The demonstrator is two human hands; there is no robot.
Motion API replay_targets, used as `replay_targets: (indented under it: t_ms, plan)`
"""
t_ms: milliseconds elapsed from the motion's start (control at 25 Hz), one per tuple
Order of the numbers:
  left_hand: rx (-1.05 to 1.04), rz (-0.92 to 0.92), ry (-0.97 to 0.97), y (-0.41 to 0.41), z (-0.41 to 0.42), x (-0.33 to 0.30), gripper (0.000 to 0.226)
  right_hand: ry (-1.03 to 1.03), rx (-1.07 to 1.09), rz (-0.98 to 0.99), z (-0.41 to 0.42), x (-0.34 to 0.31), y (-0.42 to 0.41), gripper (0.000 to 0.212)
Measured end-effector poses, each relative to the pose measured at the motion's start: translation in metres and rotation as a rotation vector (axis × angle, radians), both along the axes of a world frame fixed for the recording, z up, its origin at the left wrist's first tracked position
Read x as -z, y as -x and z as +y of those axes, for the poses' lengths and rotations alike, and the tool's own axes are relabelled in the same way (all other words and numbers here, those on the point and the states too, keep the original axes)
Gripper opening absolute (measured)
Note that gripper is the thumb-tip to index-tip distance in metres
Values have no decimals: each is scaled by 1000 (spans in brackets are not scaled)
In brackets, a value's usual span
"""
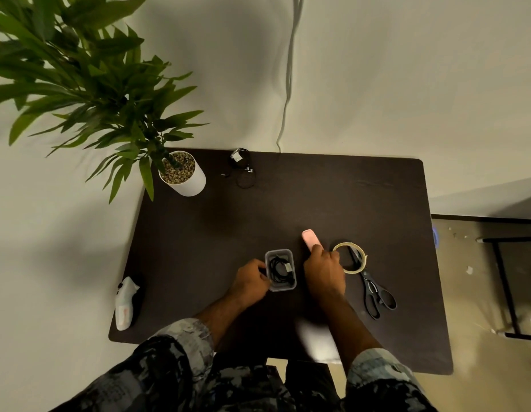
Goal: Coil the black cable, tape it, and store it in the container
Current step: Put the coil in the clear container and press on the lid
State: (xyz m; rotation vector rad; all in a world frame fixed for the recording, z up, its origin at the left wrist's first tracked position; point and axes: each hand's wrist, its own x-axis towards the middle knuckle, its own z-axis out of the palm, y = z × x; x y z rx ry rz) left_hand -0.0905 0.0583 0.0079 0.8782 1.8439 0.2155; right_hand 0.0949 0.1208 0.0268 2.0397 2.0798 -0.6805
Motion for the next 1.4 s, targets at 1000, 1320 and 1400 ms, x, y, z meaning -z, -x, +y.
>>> replay_targets:
  t_ms: [1000,1320,1400]
  plan:
    - [11,76,-157,-25,22,2,57,116,255,301,-13,-10,-4,34]
    - [57,141,-214,-26,25,6,62,109,201,331,-13,-5,0,44]
    - [66,140,-225,-25,27,5,62,107,192,332,-13,-2,0,47]
